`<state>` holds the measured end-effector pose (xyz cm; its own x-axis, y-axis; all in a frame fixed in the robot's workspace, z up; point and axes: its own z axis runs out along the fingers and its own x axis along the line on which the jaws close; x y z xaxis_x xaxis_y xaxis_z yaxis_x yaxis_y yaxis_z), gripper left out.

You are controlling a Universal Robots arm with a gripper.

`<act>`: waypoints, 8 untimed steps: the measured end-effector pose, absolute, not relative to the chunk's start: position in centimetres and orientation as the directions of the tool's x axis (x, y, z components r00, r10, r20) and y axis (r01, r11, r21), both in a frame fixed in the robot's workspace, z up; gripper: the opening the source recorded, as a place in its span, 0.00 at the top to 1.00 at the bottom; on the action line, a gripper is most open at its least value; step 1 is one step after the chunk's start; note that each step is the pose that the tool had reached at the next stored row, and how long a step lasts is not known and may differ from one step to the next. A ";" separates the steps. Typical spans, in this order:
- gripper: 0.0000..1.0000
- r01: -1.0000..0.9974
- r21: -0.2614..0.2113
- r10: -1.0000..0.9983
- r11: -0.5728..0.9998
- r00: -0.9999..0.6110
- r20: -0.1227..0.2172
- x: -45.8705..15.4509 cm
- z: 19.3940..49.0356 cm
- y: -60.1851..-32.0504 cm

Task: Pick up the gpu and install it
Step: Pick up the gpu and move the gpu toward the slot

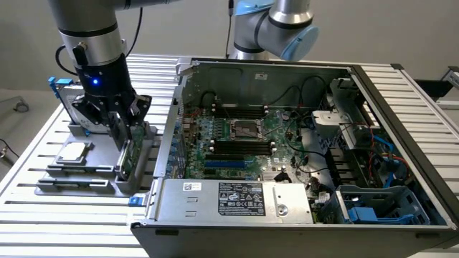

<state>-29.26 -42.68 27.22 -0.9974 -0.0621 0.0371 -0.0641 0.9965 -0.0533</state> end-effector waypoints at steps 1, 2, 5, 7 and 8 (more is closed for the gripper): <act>0.64 -0.064 -0.053 -0.062 0.997 -0.997 0.037 -29.3 27.0 -42.7; 0.64 -0.064 -0.053 -0.062 0.997 -0.997 0.037 -29.3 26.8 -42.7; 0.64 -0.064 -0.053 -0.062 0.997 -0.997 0.037 -29.3 26.3 -42.7; 0.64 -0.063 -0.053 -0.062 0.997 -0.997 0.037 -29.3 25.9 -42.7; 0.64 -0.063 -0.053 -0.061 0.997 -0.997 0.037 -29.3 25.8 -42.7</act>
<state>-29.26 -42.68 25.75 -0.9974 -0.0610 0.0371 -0.0629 0.9966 -0.0532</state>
